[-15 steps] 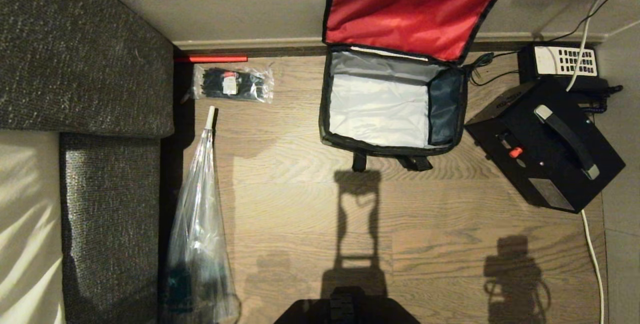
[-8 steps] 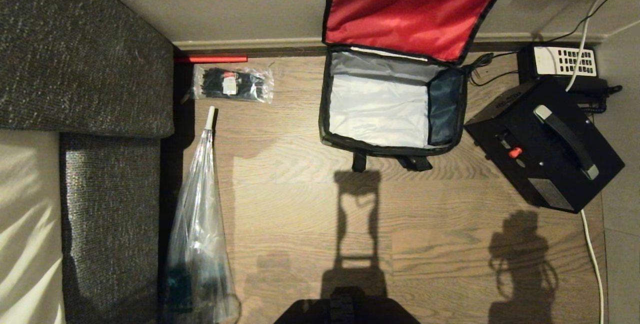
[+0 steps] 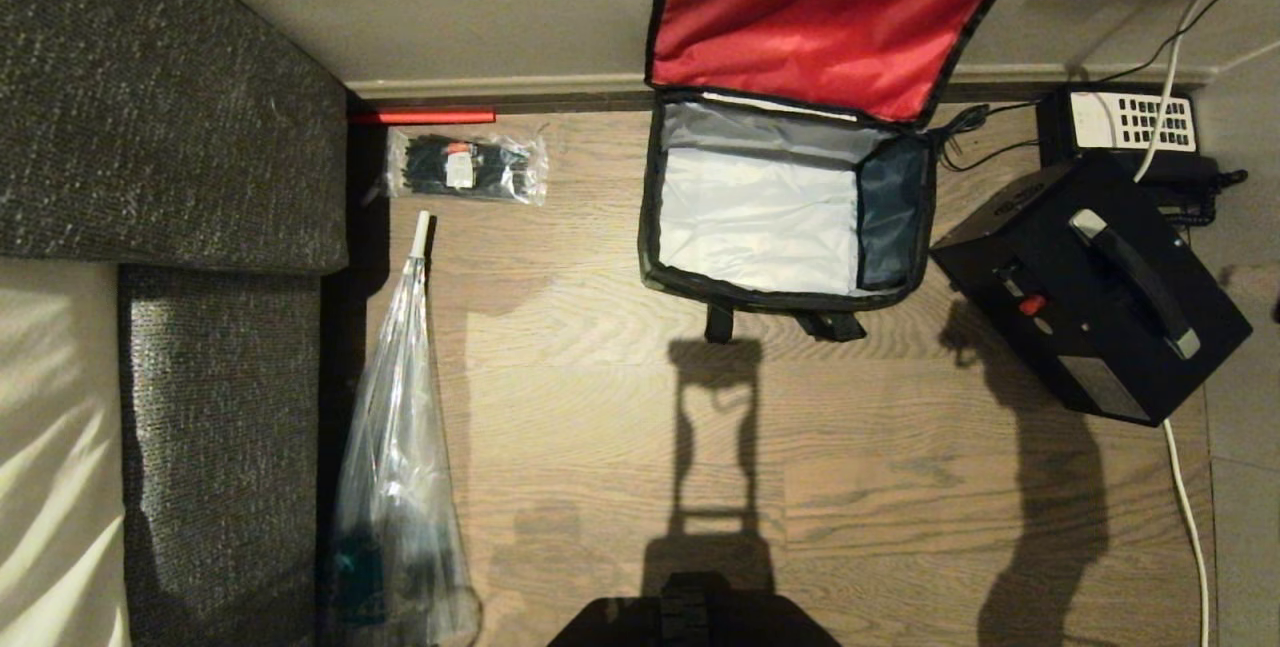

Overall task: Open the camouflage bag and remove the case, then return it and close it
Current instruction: Grip the handle again

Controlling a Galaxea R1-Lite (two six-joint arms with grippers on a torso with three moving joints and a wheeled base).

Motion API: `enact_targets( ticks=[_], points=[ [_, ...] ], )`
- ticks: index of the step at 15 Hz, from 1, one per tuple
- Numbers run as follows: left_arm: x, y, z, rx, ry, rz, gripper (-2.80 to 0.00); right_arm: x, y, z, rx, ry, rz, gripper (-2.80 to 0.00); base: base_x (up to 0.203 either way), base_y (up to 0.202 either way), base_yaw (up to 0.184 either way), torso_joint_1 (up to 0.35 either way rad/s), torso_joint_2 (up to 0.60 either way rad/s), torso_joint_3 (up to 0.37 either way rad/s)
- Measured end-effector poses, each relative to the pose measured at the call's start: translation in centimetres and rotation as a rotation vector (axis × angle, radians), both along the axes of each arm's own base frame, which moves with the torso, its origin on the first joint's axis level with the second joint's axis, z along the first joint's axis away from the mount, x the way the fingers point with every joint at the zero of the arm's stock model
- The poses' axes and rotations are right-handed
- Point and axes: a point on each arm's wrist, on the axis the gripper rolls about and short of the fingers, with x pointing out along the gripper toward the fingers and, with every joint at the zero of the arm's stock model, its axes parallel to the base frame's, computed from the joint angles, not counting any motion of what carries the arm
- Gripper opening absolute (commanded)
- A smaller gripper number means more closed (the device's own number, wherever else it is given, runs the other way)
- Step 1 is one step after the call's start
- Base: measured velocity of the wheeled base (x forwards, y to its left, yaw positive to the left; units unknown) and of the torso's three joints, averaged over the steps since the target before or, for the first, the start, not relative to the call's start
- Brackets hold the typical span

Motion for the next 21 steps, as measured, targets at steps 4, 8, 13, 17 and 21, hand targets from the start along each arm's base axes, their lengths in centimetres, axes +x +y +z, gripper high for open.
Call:
enact_targets(
  ticks=[4,8,13,17,21],
  points=[
    [0.0,0.0,0.0,0.000,0.000,0.000,-2.80,6.5,-2.2,-4.4,0.066,0.136,0.062,-2.80,0.000,0.000,0.000,0.000,0.00,0.000],
    [0.0,0.0,0.0,0.000,0.000,0.000,-2.80,8.8,-3.0,-5.3,-0.067,0.058,0.161,0.00,0.000,0.000,0.000,0.000,0.00,0.000],
    [0.0,0.0,0.0,0.000,0.000,0.001,-2.80,9.0,-3.3,-8.8,-0.336,0.117,0.253,0.00,0.000,0.000,0.000,0.000,0.00,0.000],
    [0.0,0.0,0.0,0.000,0.000,0.000,-2.80,9.4,-3.8,-9.8,-0.560,0.069,0.116,0.00,0.000,0.000,0.000,0.000,0.00,0.000],
    [0.0,0.0,0.0,0.000,0.000,0.000,-2.80,8.6,-4.5,-11.2,-0.933,0.272,-0.177,0.00,0.000,0.000,0.000,0.000,0.00,0.000]
  ],
)
